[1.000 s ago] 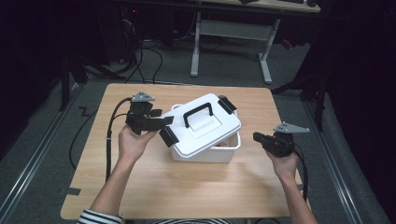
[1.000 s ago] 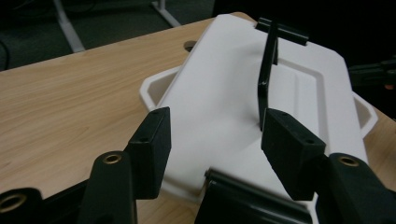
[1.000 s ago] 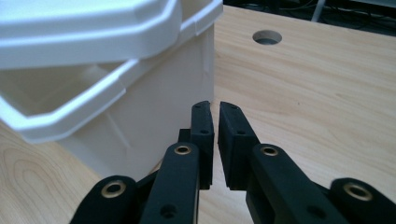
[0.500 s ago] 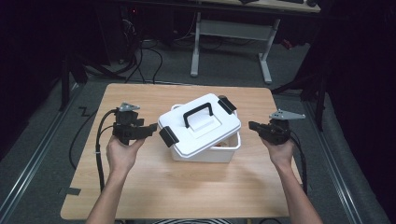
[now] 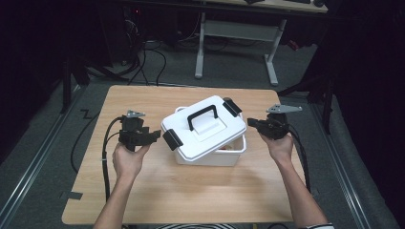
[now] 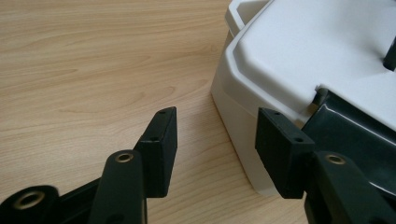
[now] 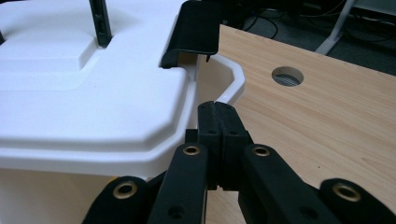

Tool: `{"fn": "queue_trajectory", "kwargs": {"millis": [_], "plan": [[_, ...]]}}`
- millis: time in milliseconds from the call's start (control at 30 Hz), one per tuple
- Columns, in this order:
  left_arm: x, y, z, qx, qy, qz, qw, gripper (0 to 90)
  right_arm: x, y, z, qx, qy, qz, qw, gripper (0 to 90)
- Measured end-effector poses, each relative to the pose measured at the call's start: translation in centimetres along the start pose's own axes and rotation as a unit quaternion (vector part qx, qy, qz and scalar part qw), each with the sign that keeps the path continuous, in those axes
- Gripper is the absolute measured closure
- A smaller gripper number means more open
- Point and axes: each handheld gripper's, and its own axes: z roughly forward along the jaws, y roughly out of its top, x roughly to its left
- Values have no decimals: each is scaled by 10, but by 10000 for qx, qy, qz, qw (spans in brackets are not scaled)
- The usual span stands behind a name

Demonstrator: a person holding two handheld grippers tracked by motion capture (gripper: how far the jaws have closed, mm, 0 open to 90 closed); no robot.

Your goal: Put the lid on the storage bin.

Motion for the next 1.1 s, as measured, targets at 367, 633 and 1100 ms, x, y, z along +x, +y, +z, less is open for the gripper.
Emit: {"fn": "queue_trajectory", "kwargs": {"millis": [367,633,1100], "plan": [[-6,6,7,36,-254,107,9996,717,0,5,7,192,48,-34,9998,900],[-8,10,11,57,-381,134,9992,846,0,6,11,258,114,-61,9996,900],[-10,16,20,182,-378,204,9989,900,3,6,4,245,64,-210,9995,900]]}}
